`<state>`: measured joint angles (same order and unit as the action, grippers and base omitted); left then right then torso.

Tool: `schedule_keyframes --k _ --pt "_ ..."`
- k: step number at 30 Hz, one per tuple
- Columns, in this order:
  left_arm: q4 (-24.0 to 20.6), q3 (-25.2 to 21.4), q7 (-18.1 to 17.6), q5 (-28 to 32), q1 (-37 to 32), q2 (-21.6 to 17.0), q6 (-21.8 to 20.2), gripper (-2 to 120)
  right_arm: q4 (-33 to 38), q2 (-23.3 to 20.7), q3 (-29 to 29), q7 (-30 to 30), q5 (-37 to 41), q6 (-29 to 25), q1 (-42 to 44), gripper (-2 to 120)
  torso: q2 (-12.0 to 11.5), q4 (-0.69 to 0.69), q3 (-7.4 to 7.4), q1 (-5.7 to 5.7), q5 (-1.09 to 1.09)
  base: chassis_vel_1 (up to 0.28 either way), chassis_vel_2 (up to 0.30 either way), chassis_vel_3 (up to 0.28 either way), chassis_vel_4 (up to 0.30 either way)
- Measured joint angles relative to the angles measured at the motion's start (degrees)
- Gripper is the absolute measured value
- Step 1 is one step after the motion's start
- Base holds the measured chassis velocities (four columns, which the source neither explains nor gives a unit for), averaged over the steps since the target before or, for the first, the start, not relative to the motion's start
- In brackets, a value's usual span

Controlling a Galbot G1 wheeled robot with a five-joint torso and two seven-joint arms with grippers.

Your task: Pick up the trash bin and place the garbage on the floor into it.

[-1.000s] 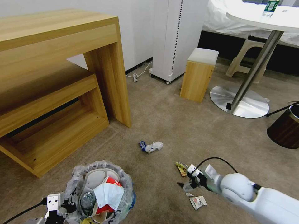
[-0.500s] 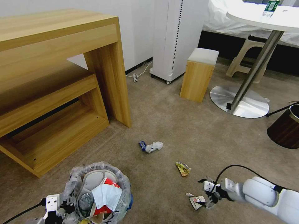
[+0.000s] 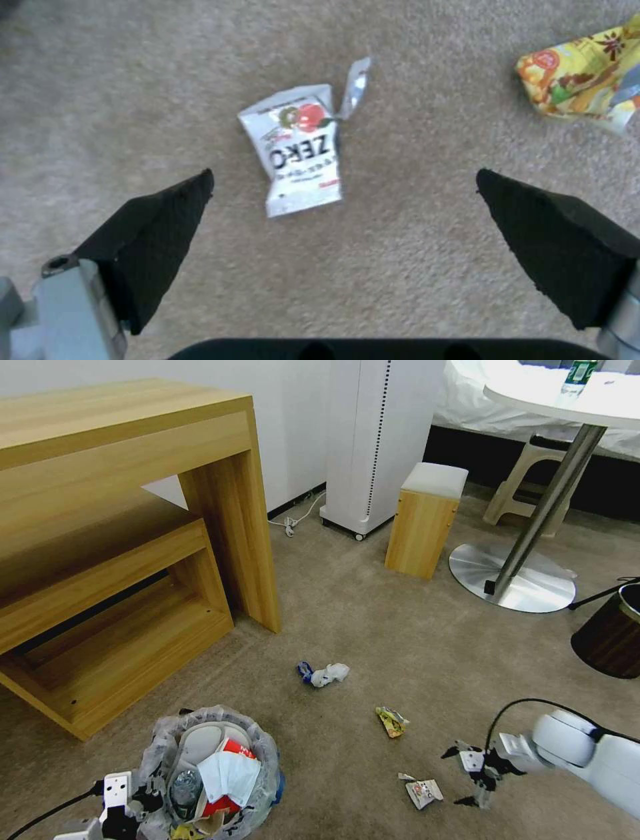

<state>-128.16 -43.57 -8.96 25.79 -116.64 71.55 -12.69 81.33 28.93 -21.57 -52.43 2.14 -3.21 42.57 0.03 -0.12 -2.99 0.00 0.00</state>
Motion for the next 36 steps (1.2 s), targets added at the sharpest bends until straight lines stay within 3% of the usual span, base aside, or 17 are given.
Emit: schedule_keyframes --k 17,36 --pt "-0.3 0.7 -0.2 -1.3 -0.2 1.5 0.1 1 -2.7 6.9 -0.7 2.6 -3.2 5.8 0.9 100 0.0 -0.01 0.0 0.0 0.0 0.0 0.0 0.0 0.0" --pt "0.5 1.0 -1.0 -0.9 0.2 1.4 0.0 1 -7.6 9.9 -0.9 4.8 -4.5 6.1 2.1 100 0.0 -0.01 0.0 0.0 0.02 0.0 0.0 0.0 0.0"
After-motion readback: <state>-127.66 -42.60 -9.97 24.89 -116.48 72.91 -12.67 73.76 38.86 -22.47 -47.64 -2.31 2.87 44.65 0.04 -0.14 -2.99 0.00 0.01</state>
